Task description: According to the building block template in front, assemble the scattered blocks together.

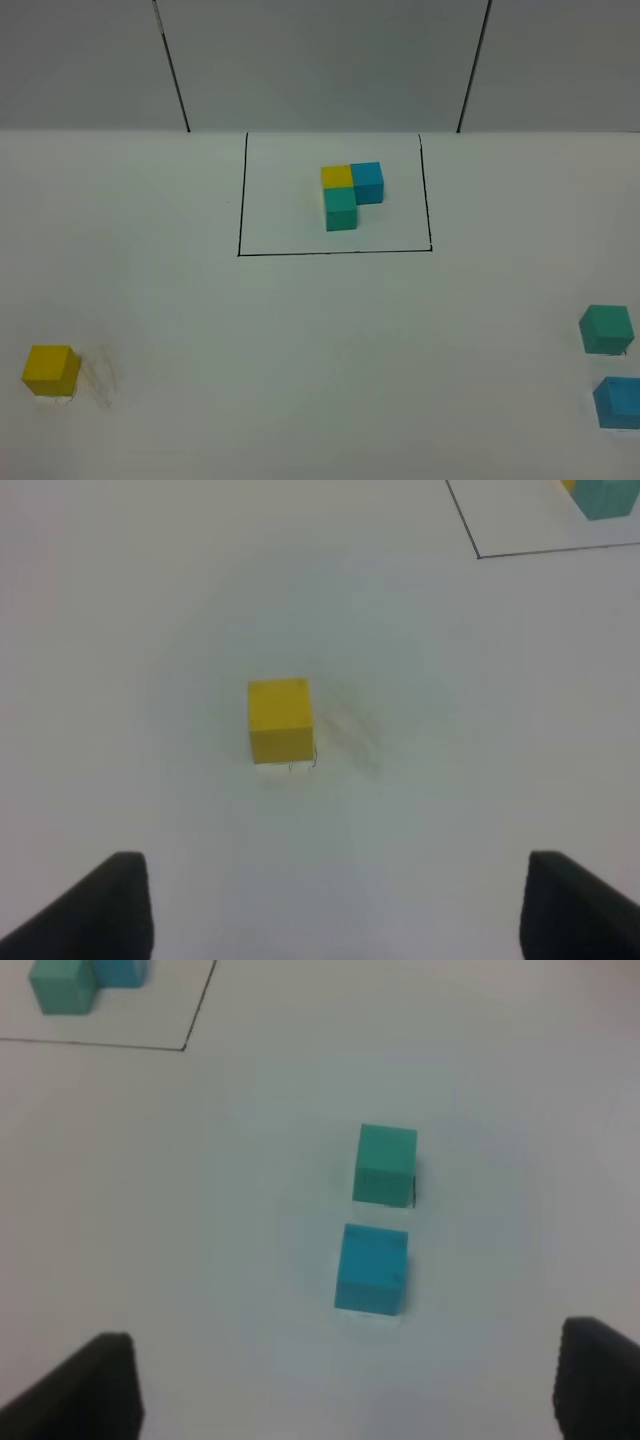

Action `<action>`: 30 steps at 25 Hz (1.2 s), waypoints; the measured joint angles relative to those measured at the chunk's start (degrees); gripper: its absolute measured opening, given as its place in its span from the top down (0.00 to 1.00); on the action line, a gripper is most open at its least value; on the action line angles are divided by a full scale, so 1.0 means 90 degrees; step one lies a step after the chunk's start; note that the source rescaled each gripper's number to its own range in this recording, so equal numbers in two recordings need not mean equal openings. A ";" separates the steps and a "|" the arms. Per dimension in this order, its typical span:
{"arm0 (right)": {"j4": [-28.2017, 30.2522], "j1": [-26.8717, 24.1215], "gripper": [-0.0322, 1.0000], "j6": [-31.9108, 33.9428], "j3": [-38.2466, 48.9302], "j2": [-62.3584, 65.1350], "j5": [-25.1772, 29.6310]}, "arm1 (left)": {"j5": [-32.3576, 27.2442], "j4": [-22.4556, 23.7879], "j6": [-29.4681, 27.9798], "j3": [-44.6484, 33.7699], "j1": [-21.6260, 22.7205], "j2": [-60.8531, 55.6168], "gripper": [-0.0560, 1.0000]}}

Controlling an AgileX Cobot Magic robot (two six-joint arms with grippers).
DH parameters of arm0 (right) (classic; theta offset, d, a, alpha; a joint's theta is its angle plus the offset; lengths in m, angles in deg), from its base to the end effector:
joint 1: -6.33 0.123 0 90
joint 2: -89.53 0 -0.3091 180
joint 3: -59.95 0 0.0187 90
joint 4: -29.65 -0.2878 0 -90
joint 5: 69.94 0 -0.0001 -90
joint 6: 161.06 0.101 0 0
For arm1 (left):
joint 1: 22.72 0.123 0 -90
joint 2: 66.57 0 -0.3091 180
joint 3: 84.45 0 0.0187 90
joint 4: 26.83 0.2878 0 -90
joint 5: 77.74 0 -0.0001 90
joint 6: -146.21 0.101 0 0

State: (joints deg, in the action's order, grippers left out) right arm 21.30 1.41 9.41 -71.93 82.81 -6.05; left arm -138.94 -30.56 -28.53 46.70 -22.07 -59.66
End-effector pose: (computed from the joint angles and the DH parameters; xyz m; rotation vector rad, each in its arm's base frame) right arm 0.0066 0.0127 0.2923 -0.0968 2.0612 0.0194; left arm 0.0105 -0.0056 0.2919 0.0857 2.0378 -0.0132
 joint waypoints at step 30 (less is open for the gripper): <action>0.0000 0.0000 0.17 0.0000 0.0000 0.0000 0.0000 | 0.0007 0.0414 -0.0488 0.0062 0.0000 0.0571 0.35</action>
State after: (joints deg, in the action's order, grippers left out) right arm 21.30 1.41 9.41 -71.93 82.81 -6.05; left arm -138.88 -26.83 -32.91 47.26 -22.07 -54.52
